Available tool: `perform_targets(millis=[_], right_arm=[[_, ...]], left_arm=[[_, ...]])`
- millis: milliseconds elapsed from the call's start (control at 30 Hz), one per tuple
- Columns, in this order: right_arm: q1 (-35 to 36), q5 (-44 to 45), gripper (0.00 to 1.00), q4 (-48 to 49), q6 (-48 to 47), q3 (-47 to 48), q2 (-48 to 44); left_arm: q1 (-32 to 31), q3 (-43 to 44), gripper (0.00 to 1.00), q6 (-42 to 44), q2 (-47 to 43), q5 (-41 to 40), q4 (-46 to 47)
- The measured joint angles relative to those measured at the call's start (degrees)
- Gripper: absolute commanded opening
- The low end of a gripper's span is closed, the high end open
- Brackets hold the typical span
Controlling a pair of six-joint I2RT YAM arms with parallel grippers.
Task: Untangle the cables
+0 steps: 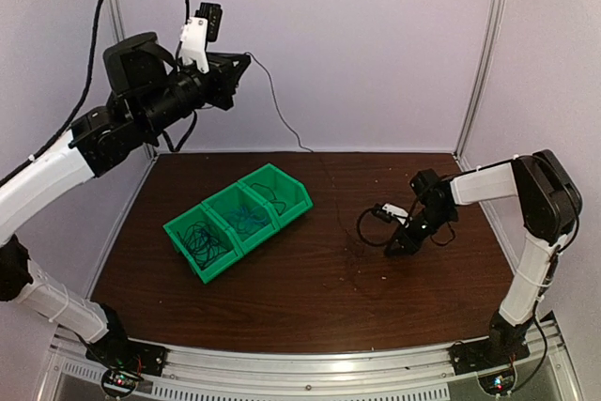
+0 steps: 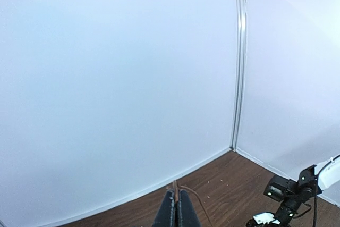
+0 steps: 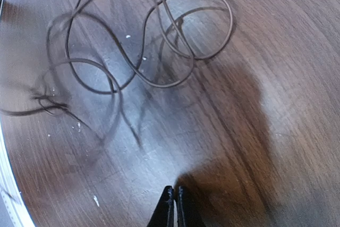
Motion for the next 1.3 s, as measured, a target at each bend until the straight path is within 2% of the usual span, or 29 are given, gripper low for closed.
perform_targets(millis=[200, 300, 500, 633, 767, 900, 1033, 1300], right_arm=[[-3.0, 0.1, 0.05, 0.0, 0.6, 0.0, 0.0], [-3.8, 0.1, 0.09, 0.0, 0.7, 0.1, 0.0], [-4.3, -1.9, 0.30, -1.7, -0.5, 0.3, -1.1], [-3.4, -4.8, 0.54, -3.8, -1.3, 1.2, -7.0], [2.3, -5.7, 0.65, -1.3, -1.7, 3.0, -18.6], [8.6, -7.3, 0.65, 4.9, 1.3, 5.5, -23.7], [13.3, -8.4, 0.67, 12.0, 6.7, 8.2, -21.0], [23.6, -8.2, 0.72, 19.2, 14.0, 15.3, -8.2]], left_arm=[[0.0, 8.4, 0.00, 4.4, -0.3, -3.5, -3.1], [0.0, 12.4, 0.00, 6.3, -0.3, -4.7, -4.8], [0.0, 17.3, 0.00, 7.8, -0.4, -4.6, -5.6], [0.0, 17.3, 0.00, 7.3, -0.2, -2.4, -7.5], [0.0, 17.3, 0.00, 6.3, 0.2, 0.0, -8.7], [0.0, 17.6, 0.00, 4.5, 0.8, 2.7, -8.9], [0.0, 21.4, 0.00, 3.3, 3.4, 5.0, -10.5], [0.0, 37.7, 0.00, 1.4, 11.9, 9.8, -14.7]])
